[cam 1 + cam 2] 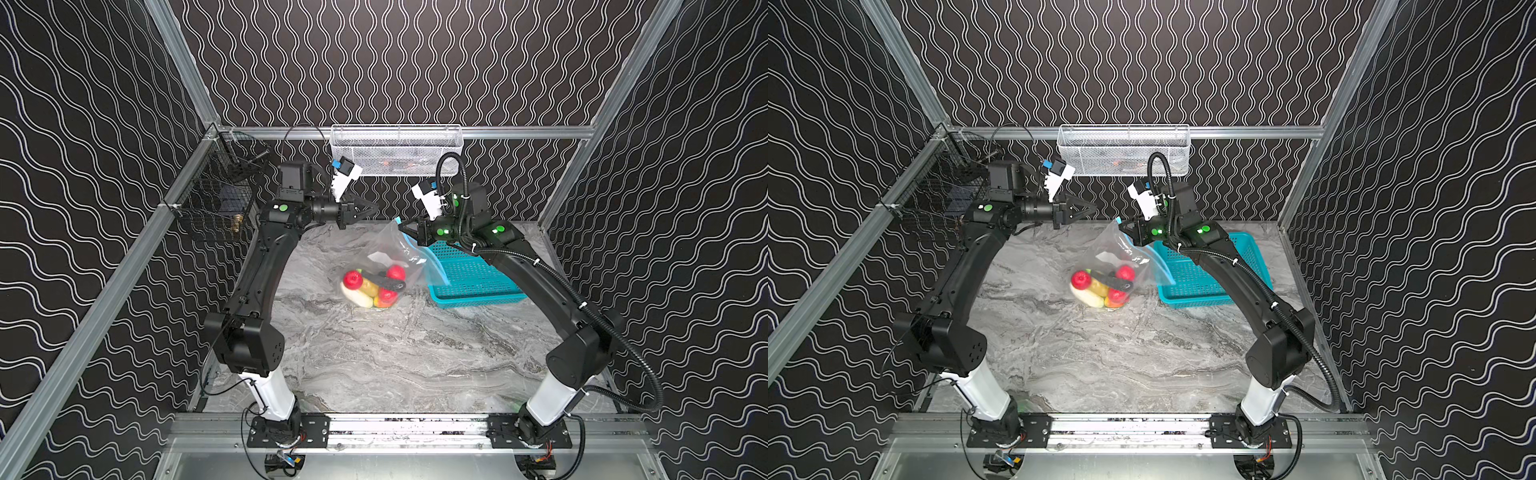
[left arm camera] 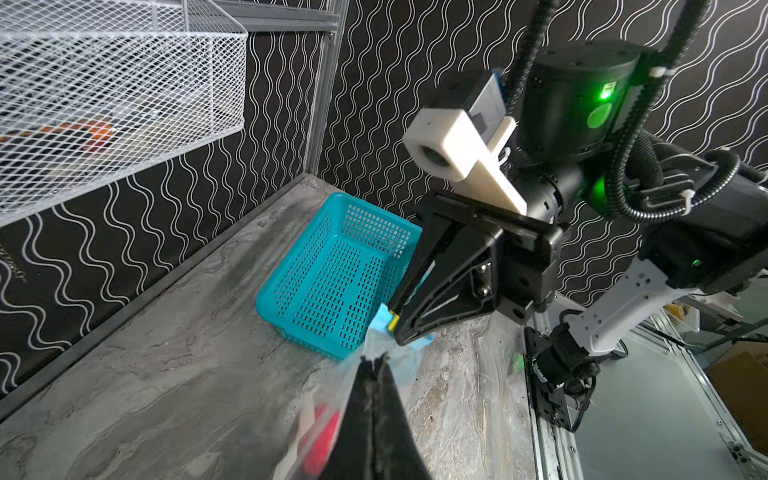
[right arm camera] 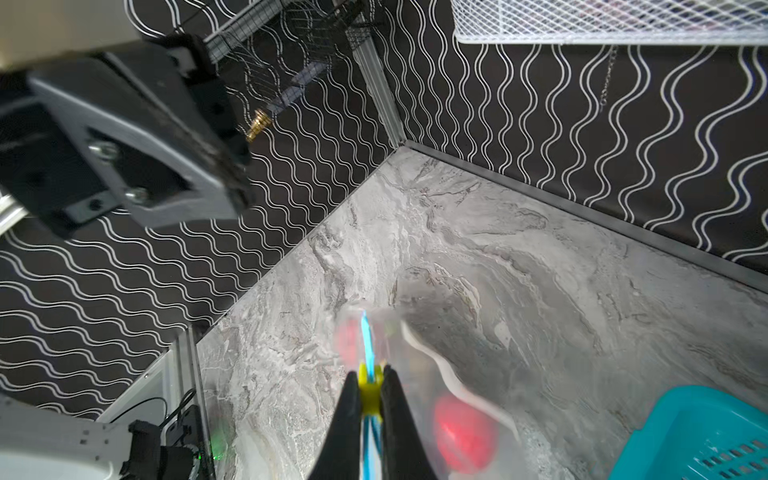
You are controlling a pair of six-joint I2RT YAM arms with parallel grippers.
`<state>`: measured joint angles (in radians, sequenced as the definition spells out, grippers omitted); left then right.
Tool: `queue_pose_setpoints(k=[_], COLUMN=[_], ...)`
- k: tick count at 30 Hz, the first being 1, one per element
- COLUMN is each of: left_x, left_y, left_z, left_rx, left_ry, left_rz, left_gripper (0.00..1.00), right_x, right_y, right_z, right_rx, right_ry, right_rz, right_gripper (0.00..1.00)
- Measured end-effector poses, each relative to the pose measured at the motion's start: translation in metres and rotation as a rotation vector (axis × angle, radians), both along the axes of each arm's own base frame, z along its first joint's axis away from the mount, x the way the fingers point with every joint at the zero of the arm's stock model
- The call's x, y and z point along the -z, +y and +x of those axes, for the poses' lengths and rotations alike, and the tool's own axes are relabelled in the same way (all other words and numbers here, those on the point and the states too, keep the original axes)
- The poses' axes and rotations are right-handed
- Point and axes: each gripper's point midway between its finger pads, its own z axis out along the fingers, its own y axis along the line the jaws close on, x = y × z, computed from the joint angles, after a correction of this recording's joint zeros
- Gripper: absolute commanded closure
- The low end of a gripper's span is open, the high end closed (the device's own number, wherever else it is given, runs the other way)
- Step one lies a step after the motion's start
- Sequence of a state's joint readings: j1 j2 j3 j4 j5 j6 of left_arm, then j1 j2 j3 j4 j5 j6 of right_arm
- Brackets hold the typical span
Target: Place the food in the zip-top bag and seal the zipper
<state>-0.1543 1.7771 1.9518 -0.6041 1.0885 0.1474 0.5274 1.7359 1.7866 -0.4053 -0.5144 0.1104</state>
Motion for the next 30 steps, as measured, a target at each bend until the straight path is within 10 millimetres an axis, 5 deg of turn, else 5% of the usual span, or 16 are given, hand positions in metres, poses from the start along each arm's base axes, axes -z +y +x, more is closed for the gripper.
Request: queue_pose_setpoints(k=[6,11,18,30], left_x=[0.016,0.029,0.029,0.026], left_y=[-0.001,-0.001,-0.004,-0.010], left_z=[0.000,0.000,0.000,-0.004], left_rx=[0.048,0.088,0.123,0.188], left_ry=[-0.029,-0.070,-0.098,-0.115], left_rz=[0.049,0.084,0.075,0.027], left_gripper=[0.19,0.05,0.02,0.14], right_x=[-0.003,-0.002,-0.004,-0.002], right_y=[0.004,0.008,0.013,0.019], right_z=[-0.003,-0.006,-0.005,-0.007], right_rx=[-0.033,-0.068,-0.094,-0.135], right_ry=[-0.005,-0.002,0.000,0.014], right_rz=[0.011,0.018,0.027,0.038], right_gripper=[1.00,1.00,1.00,1.00])
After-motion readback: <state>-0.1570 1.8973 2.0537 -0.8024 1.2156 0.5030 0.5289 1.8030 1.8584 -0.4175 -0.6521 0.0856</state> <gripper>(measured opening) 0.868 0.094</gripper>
